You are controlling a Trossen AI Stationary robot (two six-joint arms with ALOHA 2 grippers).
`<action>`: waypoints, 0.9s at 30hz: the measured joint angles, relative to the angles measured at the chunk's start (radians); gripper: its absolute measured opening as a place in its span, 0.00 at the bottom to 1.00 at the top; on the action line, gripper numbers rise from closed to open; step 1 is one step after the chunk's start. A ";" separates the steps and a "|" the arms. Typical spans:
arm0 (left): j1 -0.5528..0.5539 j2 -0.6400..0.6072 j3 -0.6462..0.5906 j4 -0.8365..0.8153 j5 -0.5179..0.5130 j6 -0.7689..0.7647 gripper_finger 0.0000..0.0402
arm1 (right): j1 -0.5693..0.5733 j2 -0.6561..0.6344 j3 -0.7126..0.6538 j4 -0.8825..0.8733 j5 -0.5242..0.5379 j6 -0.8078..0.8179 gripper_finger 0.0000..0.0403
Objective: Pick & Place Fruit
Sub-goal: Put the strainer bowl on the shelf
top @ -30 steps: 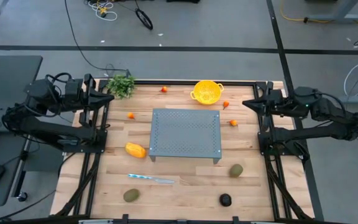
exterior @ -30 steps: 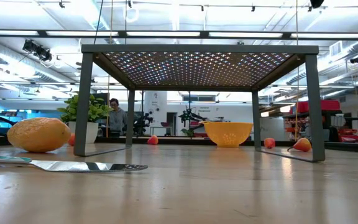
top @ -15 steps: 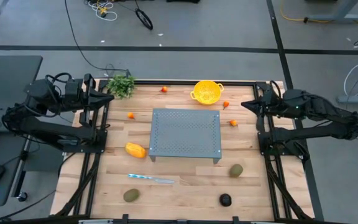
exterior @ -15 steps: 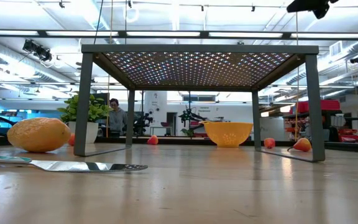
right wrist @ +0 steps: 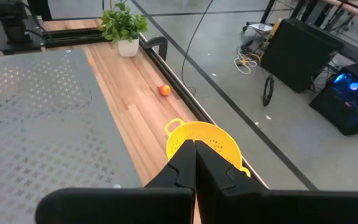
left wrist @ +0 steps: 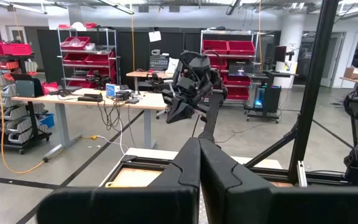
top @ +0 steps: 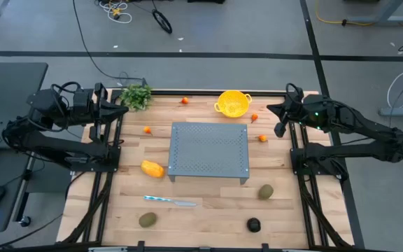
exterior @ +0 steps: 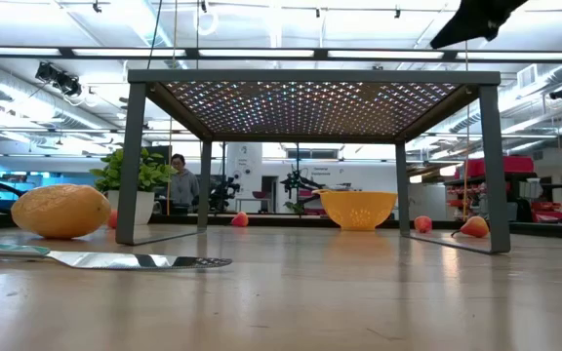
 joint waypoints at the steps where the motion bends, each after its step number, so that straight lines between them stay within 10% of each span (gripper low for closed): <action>1: 0.000 0.000 0.000 0.000 0.000 0.000 0.01 | -0.019 0.009 0.000 0.009 -0.012 -0.001 0.00; 27: 0.000 0.000 0.000 -0.002 0.007 0.015 0.01 | -0.421 0.294 0.000 0.052 -0.328 0.017 0.00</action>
